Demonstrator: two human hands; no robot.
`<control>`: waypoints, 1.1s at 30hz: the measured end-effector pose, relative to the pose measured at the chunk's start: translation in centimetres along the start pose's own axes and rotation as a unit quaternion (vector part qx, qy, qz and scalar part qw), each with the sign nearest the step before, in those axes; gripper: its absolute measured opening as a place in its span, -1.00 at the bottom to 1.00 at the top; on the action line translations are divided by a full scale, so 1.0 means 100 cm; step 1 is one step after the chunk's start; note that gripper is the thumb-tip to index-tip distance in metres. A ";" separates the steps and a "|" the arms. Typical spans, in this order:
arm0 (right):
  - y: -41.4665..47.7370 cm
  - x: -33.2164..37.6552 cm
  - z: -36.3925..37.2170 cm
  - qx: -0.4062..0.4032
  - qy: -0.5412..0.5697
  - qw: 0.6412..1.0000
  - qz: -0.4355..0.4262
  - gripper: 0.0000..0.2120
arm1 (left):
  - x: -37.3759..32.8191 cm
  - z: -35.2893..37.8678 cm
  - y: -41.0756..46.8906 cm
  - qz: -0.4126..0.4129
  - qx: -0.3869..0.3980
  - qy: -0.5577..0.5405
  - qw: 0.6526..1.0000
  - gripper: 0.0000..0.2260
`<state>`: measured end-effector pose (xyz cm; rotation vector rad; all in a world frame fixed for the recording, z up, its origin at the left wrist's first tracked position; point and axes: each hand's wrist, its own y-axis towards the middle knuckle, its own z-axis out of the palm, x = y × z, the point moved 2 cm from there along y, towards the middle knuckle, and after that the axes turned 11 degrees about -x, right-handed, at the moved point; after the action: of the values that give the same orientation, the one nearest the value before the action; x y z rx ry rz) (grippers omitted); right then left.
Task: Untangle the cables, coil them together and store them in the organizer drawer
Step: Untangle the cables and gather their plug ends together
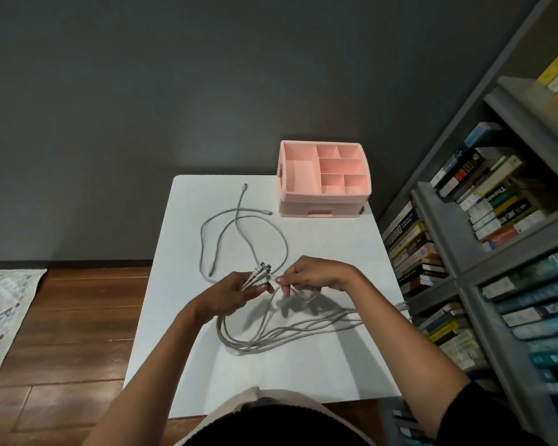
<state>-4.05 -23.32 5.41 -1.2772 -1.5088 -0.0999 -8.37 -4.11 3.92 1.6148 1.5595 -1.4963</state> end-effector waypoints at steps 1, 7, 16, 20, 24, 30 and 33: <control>-0.001 -0.001 -0.001 0.018 0.016 1.000 -0.001 -0.70 | -0.001 0.000 0.000 0.009 -0.004 -0.004 1.000 -0.90; 0.001 -0.007 0.008 0.044 0.078 0.996 -0.011 -0.71 | -0.002 0.002 0.002 0.003 -0.002 0.003 1.000 -0.76; -0.013 -0.037 -0.017 0.079 0.019 0.996 0.020 -0.71 | 0.019 -0.044 -0.004 0.020 -0.072 0.100 0.992 -0.72; -0.024 -0.053 -0.032 0.085 0.018 0.995 0.054 -0.70 | 0.020 -0.051 -0.011 0.007 -0.078 0.097 0.992 -0.73; -0.026 -0.059 -0.027 0.099 0.057 0.990 0.081 -0.71 | 0.014 -0.057 -0.016 0.004 -0.091 0.104 0.990 -0.74; -0.037 -0.077 -0.045 0.032 -0.001 0.996 0.088 -0.71 | 0.045 -0.073 -0.022 -0.031 -0.120 0.104 0.987 -0.70; -0.039 -0.088 -0.049 -0.014 -0.028 0.994 0.101 -0.72 | 0.052 -0.069 -0.023 -0.026 -0.123 0.137 0.982 -0.67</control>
<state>-5.32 -33.79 2.89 -1.4593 -1.4206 0.0477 -8.92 4.70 2.38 1.6975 1.8648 -1.0854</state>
